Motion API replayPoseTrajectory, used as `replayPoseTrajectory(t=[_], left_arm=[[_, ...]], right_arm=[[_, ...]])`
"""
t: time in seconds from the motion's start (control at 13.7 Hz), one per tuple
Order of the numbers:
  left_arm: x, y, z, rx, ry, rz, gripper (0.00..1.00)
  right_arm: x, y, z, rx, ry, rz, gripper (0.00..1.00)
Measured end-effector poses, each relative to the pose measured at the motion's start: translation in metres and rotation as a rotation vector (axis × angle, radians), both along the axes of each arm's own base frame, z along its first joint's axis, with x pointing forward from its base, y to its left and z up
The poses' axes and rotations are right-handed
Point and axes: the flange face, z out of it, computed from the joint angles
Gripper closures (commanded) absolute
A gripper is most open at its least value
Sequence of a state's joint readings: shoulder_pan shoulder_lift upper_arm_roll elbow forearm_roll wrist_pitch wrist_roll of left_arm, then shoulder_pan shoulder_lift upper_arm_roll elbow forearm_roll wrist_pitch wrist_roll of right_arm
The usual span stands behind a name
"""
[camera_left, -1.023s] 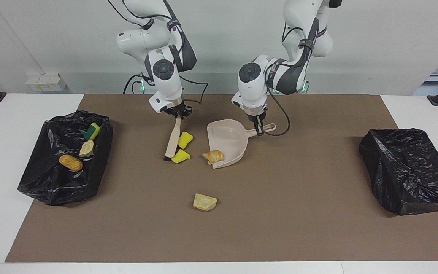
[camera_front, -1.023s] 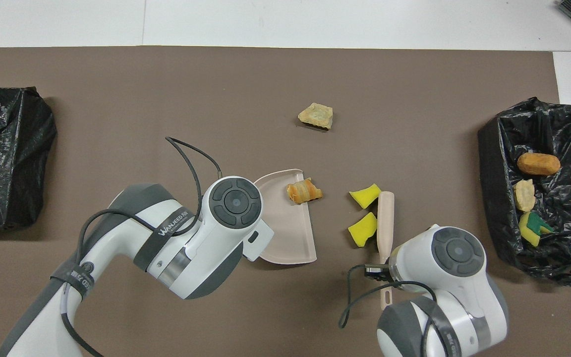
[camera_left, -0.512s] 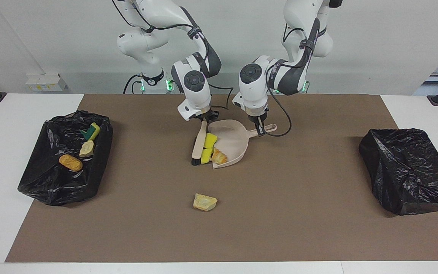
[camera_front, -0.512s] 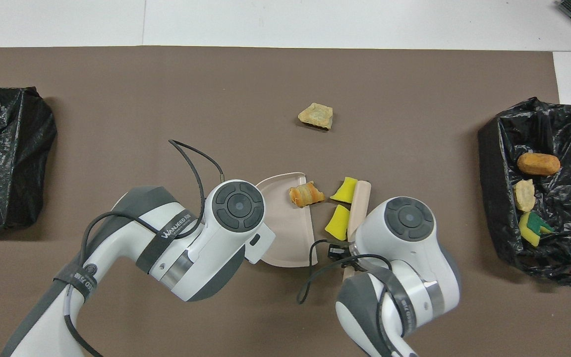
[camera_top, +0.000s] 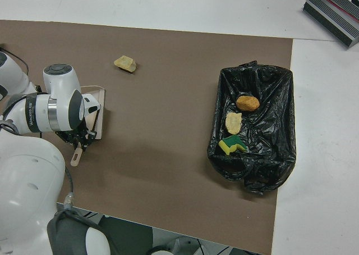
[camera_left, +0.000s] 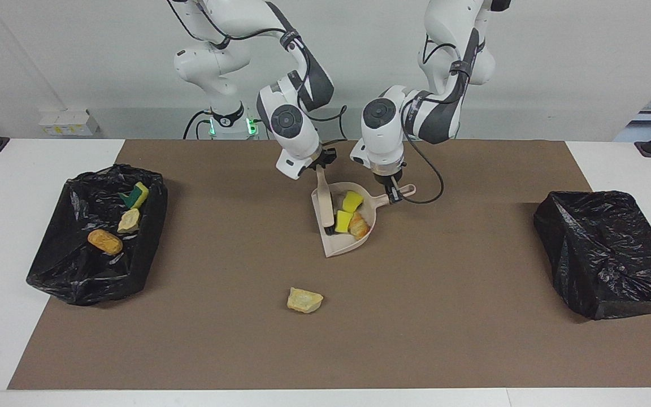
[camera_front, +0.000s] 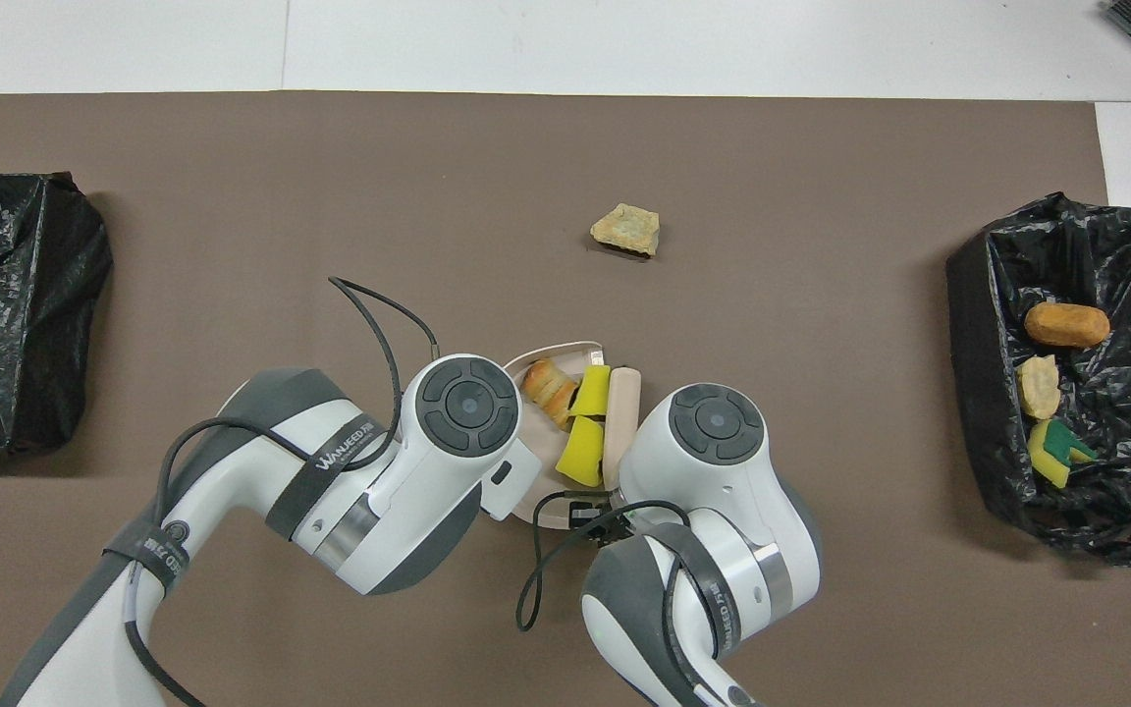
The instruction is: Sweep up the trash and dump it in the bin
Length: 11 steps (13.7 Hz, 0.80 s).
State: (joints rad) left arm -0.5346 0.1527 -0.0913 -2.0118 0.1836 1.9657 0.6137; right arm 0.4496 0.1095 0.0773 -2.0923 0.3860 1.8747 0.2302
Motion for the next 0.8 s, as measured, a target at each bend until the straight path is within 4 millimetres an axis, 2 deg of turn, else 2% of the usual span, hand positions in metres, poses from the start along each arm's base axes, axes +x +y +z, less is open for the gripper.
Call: replayPoseTrajectory(t=[0.15, 0.22, 0.44, 0.58, 0.8], left_arm=[[0.005, 0.007, 0.000, -0.002, -0.015, 0.114, 1.00], [0.007, 0.012, -0.001, -0.004, -0.019, 0.163, 1.00], [0.018, 0.026, -0.001, -0.017, -0.037, 0.283, 1.00], [0.024, 0.034, -0.003, -0.033, -0.028, 0.348, 1.00], [0.029, 0.042, -0.003, -0.040, -0.025, 0.377, 1.00]], right_arm=[[0.018, -0.032, 0.002, -0.066, -0.042, 0.029, 1.00], [0.025, -0.042, 0.003, -0.104, -0.070, 0.051, 1.00], [0.045, -0.049, 0.017, -0.209, -0.185, 0.143, 1.00], [0.067, -0.052, 0.024, -0.242, -0.283, 0.175, 1.00], [0.105, -0.075, 0.013, -0.287, -0.369, 0.233, 1.00]])
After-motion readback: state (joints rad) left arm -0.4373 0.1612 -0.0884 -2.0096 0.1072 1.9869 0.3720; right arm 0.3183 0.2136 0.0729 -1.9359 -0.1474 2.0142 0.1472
